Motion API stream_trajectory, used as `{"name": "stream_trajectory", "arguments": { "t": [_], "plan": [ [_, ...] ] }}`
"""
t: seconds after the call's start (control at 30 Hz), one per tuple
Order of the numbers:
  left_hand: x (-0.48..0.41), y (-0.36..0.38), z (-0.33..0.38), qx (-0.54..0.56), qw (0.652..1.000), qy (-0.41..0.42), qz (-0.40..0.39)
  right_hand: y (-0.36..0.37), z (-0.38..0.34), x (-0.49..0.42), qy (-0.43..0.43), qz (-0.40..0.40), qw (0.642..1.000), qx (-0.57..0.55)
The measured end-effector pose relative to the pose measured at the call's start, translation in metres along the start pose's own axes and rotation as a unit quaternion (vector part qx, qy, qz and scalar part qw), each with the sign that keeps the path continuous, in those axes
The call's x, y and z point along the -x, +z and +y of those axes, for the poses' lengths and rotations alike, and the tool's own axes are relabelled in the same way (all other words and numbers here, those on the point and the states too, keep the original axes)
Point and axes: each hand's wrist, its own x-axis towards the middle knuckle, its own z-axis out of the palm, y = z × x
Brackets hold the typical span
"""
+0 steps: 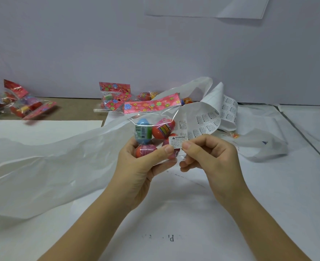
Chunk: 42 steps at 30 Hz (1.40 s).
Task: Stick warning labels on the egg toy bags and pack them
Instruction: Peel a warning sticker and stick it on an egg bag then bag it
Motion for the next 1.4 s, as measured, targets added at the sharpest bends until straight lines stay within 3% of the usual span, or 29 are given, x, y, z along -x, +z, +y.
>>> {"name": "stream_trajectory", "arguments": {
  "t": [0.23, 0.43, 0.6, 0.73, 0.9, 1.07, 1.4],
  "plan": [
    [0.001, 0.002, -0.001, -0.003, 0.999, 0.012, 0.03, 0.001, -0.001, 0.002, -0.015, 0.016, 0.999, 0.041],
    [0.003, 0.005, -0.002, -0.012, 0.998, 0.03, 0.047, 0.002, -0.001, 0.004, -0.043, 0.078, 0.989, 0.12],
    [0.002, 0.003, 0.0, 0.017, 0.998, 0.009, 0.052, -0.006, -0.003, -0.003, -0.028, 0.142, 0.987, 0.068],
    [0.003, 0.004, -0.001, 0.015, 0.999, 0.005, 0.045, -0.01, -0.005, -0.007, 0.008, 0.064, 0.998, 0.029],
    [0.005, 0.007, -0.002, 0.0, 0.999, 0.016, 0.036, -0.004, -0.002, -0.006, 0.115, -0.013, 0.993, 0.031],
    [0.006, 0.007, -0.002, -0.004, 0.999, 0.027, 0.022, -0.006, 0.0, -0.006, 0.132, -0.069, 0.987, -0.053],
    [0.006, 0.007, 0.002, 0.013, 1.0, 0.007, 0.01, -0.01, 0.001, -0.009, 0.15, -0.069, 0.984, -0.065]
  ]
}}
